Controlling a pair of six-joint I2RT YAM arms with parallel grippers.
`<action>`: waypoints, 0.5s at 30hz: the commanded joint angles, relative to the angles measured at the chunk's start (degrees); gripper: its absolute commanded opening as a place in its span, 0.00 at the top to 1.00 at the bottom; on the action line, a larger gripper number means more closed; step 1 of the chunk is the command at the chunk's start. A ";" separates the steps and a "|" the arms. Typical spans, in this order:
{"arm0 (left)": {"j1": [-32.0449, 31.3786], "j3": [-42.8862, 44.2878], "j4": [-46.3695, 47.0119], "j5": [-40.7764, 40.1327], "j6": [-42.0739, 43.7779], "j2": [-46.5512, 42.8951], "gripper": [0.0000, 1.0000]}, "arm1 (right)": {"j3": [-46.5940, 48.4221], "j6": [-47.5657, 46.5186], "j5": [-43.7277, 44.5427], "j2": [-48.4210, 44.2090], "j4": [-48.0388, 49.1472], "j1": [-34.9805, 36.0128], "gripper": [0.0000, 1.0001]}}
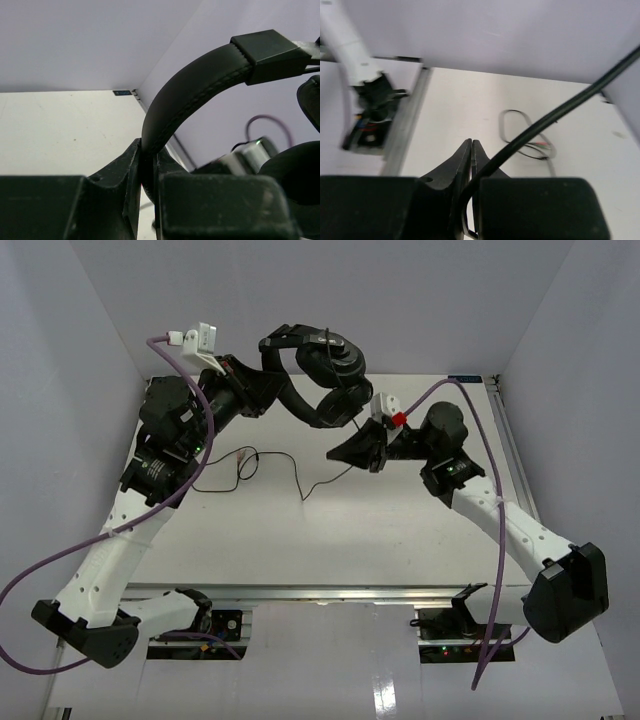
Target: Wrap the headphones
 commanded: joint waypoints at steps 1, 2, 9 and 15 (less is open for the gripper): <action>0.79 -2.68 -5.05 -3.73 6.57 -5.37 1.00 | 5.94 -22.36 17.29 -3.19 -27.51 -3.32 0.92; 0.91 -3.47 -6.21 -4.25 7.19 -5.79 1.00 | 6.04 -23.33 18.95 -3.70 -29.40 -3.83 0.92; 2.96 -8.17 -5.67 -5.35 12.24 -9.98 1.00 | 6.44 -33.53 34.18 -2.53 -42.71 -4.35 0.92; 2.55 -9.28 -15.47 1.29 20.28 -5.03 1.00 | 17.87 -29.44 49.79 0.91 -42.23 -8.07 0.92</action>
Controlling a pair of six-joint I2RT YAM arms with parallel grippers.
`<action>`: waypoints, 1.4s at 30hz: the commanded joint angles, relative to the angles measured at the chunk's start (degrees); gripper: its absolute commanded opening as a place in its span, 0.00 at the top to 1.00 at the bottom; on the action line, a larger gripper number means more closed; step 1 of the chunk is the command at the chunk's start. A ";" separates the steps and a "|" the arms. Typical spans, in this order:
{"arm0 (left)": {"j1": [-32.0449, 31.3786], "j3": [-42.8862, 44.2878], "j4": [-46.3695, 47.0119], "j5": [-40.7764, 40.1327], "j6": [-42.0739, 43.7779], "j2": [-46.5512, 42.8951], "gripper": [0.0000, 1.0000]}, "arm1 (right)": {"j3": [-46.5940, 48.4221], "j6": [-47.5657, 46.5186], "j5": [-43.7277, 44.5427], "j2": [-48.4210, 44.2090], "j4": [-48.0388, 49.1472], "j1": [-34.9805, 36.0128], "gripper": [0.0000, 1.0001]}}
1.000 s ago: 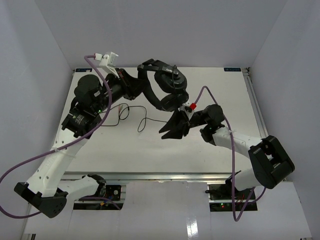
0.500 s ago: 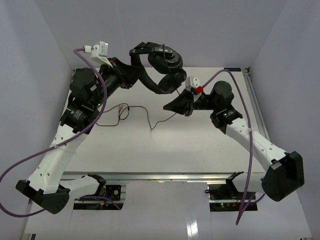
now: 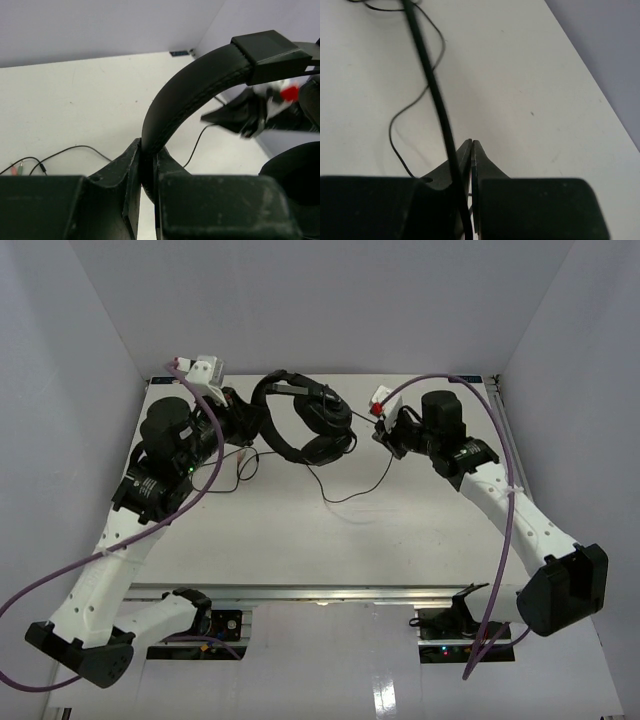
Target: Wrap the headphones
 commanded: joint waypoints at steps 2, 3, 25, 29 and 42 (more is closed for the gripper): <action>-0.41 -2.55 -11.10 1.20 9.14 3.93 1.00 | 14.27 2.78 18.19 1.07 0.21 -2.97 0.92; -0.40 -3.59 -11.43 1.06 9.38 4.09 1.00 | 14.64 2.81 18.22 1.06 0.38 -2.96 0.92; -6.53 -3.88 -16.09 9.39 16.31 23.02 1.00 | 35.39 -2.19 24.03 12.58 3.18 12.76 0.92; -6.77 -7.01 -14.11 10.50 15.26 17.83 1.00 | 33.48 -2.57 28.59 13.78 5.87 12.50 0.92; -7.27 -9.80 -16.60 13.32 16.81 8.25 1.00 | 35.57 0.86 28.14 22.11 5.41 11.35 0.92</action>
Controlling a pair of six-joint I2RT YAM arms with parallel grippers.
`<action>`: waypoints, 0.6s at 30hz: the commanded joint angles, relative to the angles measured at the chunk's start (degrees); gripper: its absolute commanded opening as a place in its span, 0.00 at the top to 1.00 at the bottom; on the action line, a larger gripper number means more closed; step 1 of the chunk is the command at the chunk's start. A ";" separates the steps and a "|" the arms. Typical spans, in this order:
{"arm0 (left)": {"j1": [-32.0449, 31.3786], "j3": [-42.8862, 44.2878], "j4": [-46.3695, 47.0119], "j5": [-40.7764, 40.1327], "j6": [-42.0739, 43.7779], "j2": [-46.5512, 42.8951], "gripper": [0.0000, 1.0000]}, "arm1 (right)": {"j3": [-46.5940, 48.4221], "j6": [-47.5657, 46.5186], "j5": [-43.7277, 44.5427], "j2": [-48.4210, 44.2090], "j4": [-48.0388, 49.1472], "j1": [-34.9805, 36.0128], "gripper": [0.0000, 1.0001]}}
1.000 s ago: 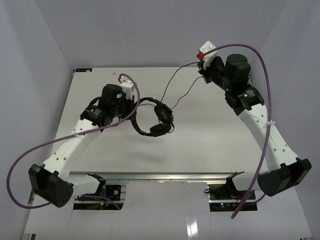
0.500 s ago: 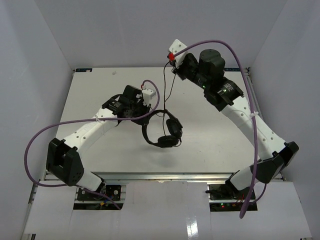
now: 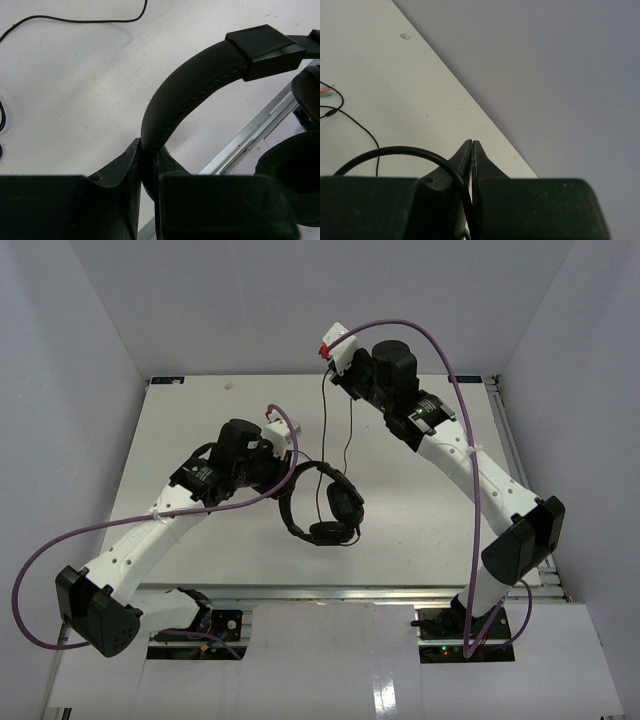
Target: Wrap the headphones
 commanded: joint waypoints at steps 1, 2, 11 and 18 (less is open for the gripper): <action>-0.25 0.50 -0.04 3.83 0.18 -2.50 1.00 | 2.32 2.28 0.70 2.33 2.45 -0.35 0.92; -0.25 0.55 -0.14 3.62 0.18 -2.85 1.00 | 2.11 2.53 1.05 2.84 2.30 -0.50 0.92; -0.25 11.19 -0.62 -4.88 -4.55 -5.62 1.00 | -9.76 9.33 -5.86 -2.71 2.50 -8.98 0.92; -0.25 27.95 -1.40 -5.80 -9.02 -0.54 1.00 | -24.15 16.12 -30.60 -7.37 7.15 -14.22 0.92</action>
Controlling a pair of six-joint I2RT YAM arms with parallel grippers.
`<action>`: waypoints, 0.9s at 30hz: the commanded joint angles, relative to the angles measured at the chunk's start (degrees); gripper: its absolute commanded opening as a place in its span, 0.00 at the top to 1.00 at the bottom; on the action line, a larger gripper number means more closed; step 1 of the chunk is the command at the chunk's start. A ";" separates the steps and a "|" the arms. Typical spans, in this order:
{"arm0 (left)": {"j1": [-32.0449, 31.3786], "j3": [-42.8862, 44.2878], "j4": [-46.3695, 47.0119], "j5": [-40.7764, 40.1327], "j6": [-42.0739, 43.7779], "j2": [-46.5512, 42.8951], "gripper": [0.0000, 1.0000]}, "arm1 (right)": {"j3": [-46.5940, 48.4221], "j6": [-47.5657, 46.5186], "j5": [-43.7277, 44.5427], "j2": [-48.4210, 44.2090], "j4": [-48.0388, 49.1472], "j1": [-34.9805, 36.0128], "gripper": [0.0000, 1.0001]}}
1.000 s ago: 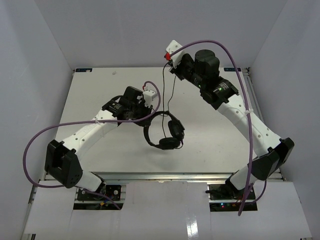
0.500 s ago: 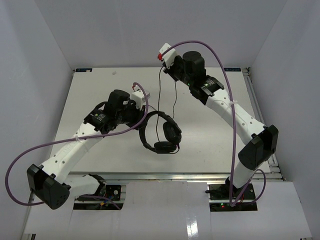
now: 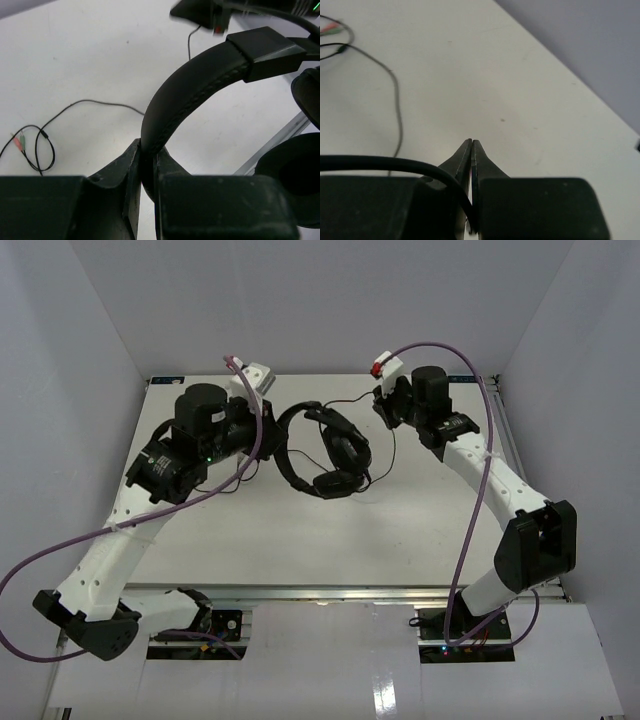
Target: Wrap the headphones
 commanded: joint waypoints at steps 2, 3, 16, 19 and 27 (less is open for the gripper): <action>-0.23 15.16 2.53 1.11 -6.26 3.48 1.00 | -8.15 8.04 -31.72 -3.36 8.46 -1.01 0.92; -0.23 18.48 2.89 1.46 -7.49 5.00 1.00 | -9.81 9.95 -39.46 -2.77 12.99 -0.72 0.92; -0.23 31.79 11.69 -0.95 -17.87 13.87 1.00 | -16.82 52.57 -62.51 4.25 59.22 2.98 0.92; -0.23 32.21 14.38 -3.51 -19.36 15.00 1.00 | -18.50 59.37 -63.52 4.30 67.04 3.62 0.92; 0.32 37.17 18.56 -10.89 -21.08 18.65 1.00 | -21.86 74.45 -65.04 4.08 86.71 5.13 0.84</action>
